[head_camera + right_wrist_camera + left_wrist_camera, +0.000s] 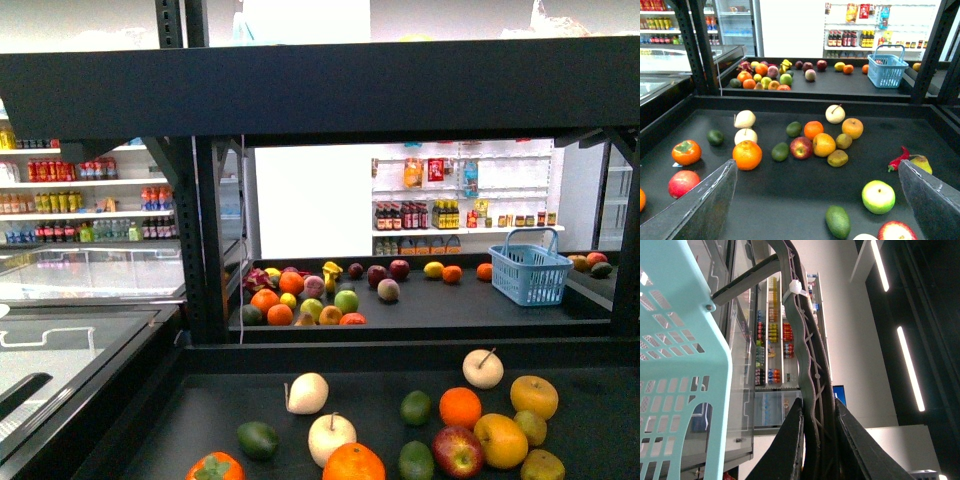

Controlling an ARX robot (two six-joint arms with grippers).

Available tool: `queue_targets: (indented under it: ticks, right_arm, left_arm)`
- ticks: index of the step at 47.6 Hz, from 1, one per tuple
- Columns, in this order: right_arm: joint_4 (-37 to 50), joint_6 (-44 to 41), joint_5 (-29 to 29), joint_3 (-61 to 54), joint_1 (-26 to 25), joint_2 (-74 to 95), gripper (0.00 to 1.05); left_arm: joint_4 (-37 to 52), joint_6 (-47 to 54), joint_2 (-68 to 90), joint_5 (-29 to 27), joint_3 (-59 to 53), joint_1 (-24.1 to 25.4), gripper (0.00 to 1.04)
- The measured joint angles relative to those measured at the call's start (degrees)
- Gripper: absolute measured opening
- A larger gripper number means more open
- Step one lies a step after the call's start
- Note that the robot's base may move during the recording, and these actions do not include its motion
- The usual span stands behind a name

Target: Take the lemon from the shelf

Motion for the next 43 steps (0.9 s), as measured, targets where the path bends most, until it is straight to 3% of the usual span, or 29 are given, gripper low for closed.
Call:
queue_targets:
  ticks: [22,38,43]
  right_arm:
    - [0.0,0.0,0.0,0.0,0.0,0.0,0.97]
    - [0.0,0.0,0.0,0.0,0.0,0.0,0.97]
    - [0.0,0.0,0.0,0.0,0.0,0.0,0.97]
  left_arm:
    - [-8.5,4.2,6.9,-9.6,11.3,-4.1,0.12]
    - [-17.2,3.9,4.0,-6.4,11.5,-2.8,0.96]
    - [-20.9,3.7,1.0,-5.7,10.2,-1.8,0.97]
